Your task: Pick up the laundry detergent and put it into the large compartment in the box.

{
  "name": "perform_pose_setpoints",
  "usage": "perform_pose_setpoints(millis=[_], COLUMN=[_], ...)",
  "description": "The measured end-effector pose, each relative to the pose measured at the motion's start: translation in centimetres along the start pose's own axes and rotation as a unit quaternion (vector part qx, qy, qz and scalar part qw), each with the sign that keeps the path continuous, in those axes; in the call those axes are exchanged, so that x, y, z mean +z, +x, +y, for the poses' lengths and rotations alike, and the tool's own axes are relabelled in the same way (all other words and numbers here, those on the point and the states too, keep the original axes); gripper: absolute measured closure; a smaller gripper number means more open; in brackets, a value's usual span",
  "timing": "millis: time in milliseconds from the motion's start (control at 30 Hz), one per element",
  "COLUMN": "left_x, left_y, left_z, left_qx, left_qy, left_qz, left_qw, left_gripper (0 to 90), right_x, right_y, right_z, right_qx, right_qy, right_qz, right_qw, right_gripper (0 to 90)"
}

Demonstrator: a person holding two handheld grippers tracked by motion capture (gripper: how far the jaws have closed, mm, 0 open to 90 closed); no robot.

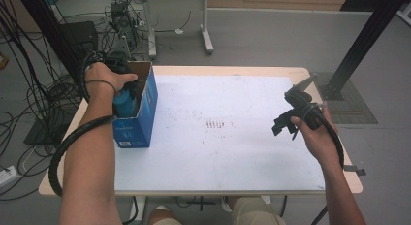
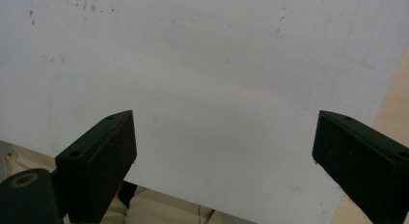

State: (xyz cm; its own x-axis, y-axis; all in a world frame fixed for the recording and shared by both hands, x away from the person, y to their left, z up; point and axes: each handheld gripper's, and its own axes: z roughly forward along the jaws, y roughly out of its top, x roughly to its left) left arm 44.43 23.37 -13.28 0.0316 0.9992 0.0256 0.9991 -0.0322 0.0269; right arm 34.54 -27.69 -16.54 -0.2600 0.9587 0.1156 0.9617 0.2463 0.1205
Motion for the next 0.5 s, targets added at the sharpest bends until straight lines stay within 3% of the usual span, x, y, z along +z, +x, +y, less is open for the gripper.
perform_pose_setpoints(millis=[500], left_x=[2.1], left_y=[-0.7], left_z=[0.2], left_qx=[0.019], left_qy=[0.011], left_qz=[0.015], left_qw=[0.9997], left_gripper=[37.5], right_x=[0.2], right_y=[0.3], right_z=[0.1], right_qx=[-0.006], right_qy=[0.001], right_qz=[0.002], right_qw=[1.0], right_gripper=[8.2])
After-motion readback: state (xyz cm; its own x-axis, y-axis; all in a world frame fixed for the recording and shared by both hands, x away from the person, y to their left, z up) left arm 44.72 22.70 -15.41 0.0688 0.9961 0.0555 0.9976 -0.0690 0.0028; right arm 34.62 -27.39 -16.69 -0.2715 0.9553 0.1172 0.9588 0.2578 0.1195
